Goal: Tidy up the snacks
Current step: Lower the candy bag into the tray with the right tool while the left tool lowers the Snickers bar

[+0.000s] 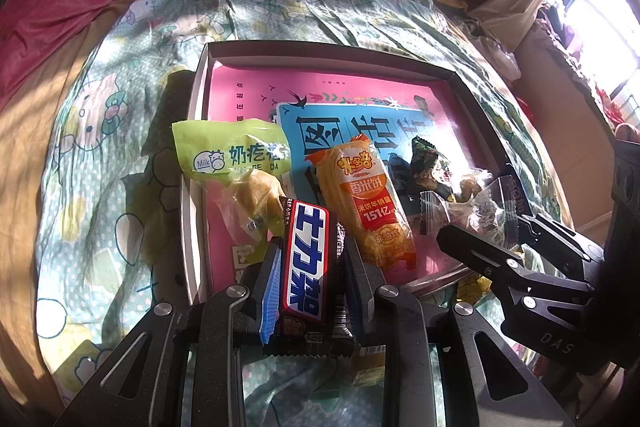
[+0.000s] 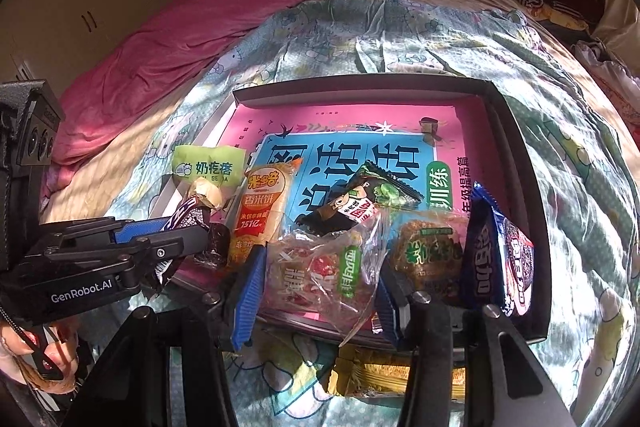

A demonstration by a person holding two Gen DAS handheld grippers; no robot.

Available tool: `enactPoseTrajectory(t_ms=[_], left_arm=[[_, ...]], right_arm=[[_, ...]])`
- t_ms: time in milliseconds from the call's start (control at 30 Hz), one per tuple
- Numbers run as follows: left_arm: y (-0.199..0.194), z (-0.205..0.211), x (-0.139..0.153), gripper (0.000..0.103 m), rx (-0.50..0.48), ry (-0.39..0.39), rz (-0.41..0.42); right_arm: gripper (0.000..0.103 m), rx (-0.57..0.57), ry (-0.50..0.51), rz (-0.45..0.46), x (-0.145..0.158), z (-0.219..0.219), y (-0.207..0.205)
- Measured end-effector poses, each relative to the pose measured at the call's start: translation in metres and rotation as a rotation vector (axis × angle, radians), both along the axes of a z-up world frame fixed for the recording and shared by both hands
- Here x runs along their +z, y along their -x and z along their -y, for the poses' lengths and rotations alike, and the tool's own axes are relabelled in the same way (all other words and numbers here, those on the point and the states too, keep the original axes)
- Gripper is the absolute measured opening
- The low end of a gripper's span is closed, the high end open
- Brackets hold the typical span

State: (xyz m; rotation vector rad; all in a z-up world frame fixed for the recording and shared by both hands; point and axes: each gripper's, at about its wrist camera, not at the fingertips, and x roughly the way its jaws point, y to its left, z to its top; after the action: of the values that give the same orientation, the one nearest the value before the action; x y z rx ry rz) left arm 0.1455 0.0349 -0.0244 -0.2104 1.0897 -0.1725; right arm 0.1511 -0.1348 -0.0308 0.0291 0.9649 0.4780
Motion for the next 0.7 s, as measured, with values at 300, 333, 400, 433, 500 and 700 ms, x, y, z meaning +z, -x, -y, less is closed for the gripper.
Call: enactPoseTrajectory(t_ms=[300,333,400,433,500,700], left_arm=[[-0.0002,0.0005,0.0002,0.029,0.001,-0.001,0.0],[-0.0001,0.0004,0.0004,0.029,0.002,0.0,0.0],[-0.0001,-0.0005,0.0003,0.029,0.003,0.0,-0.001],[0.0001,-0.0011,0.0003,0.029,0.004,0.0,-0.001],[0.0001,-0.0012,0.0003,0.029,0.006,0.001,-0.001],[0.0013,-0.0014,0.0014,0.029,0.011,-0.001,0.001]], right_arm=[[0.05,-0.012,0.005,0.009,0.0028,0.0024,0.0017],[0.05,-0.013,0.005,0.01,0.0031,0.0026,0.0021],[0.05,-0.016,0.005,0.012,0.0038,0.0033,0.0028],[0.05,-0.016,0.004,0.013,0.0042,0.0038,0.0032],[0.05,-0.019,0.004,0.015,0.005,0.0045,0.004],[0.051,-0.027,0.001,0.029,0.0094,0.0067,0.0067]])
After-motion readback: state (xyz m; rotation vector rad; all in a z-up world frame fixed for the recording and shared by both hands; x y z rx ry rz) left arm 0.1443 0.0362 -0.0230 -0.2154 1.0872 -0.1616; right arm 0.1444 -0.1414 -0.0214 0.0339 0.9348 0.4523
